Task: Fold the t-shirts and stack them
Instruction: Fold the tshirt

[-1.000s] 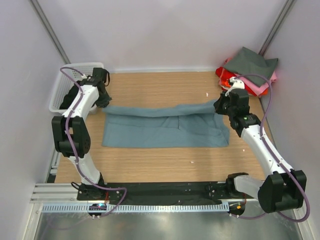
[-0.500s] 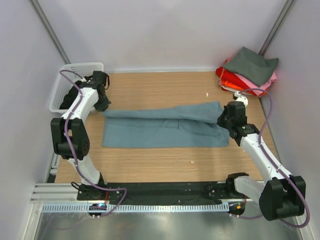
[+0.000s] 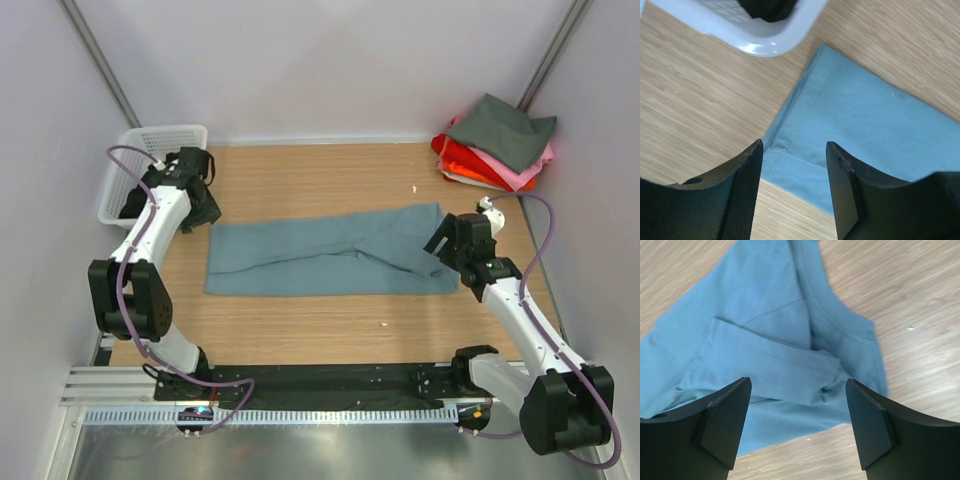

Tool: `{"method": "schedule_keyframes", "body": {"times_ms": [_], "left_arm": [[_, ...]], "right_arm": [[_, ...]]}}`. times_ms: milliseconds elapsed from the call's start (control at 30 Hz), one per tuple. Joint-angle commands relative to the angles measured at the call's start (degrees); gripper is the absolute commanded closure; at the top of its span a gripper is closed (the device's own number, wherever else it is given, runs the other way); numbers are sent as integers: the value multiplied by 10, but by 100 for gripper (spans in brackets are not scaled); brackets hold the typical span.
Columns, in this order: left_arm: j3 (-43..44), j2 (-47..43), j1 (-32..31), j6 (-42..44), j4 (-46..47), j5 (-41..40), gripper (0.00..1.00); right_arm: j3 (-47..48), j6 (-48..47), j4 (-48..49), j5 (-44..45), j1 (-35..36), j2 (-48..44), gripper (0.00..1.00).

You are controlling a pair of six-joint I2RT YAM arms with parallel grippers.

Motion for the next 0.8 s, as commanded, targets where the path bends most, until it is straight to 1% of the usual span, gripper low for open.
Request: {"method": "schedule_keyframes", "body": {"times_ms": [0, 133, 200, 300, 367, 400, 467, 500, 533, 567, 667, 700, 733, 767], "left_arm": [[1, 11, -35, 5, 39, 11, 46], [10, 71, -76, -9, 47, 13, 48], [13, 103, -94, -16, 50, 15, 50], [9, 129, -111, -20, 58, 14, 51], [2, 149, -115, -25, 60, 16, 52], [-2, 154, -118, -26, 60, 16, 53], [-17, 158, -122, -28, 59, 26, 54], [-25, 155, -128, -30, 59, 29, 55], [-41, 151, -131, -31, 60, 32, 55], [-50, 137, -142, -30, 58, 37, 55], [-92, 103, -170, -34, 49, 45, 55], [-104, 95, -176, -36, 43, 50, 55], [-128, 87, -183, -39, 43, 54, 55], [-140, 80, -195, -40, 43, 66, 55]], "right_arm": [[-2, 28, 53, -57, 17, 0, 18], [11, 36, 72, -68, 46, 64, 18], [25, 36, 68, -73, 55, 115, 19], [55, 38, 62, -85, 63, 191, 18], [86, 36, 56, -97, 64, 235, 17], [99, 32, 53, -100, 64, 277, 16], [142, 24, 54, -112, 63, 328, 16], [184, 15, 48, -113, 62, 380, 16], [208, 9, 44, -116, 63, 406, 16], [263, 4, 33, -121, 63, 464, 16], [359, -15, 0, -128, 63, 551, 16], [433, -20, -13, -127, 63, 580, 16], [473, -29, -39, -128, 63, 641, 16], [514, -32, -54, -129, 63, 670, 16]]}}
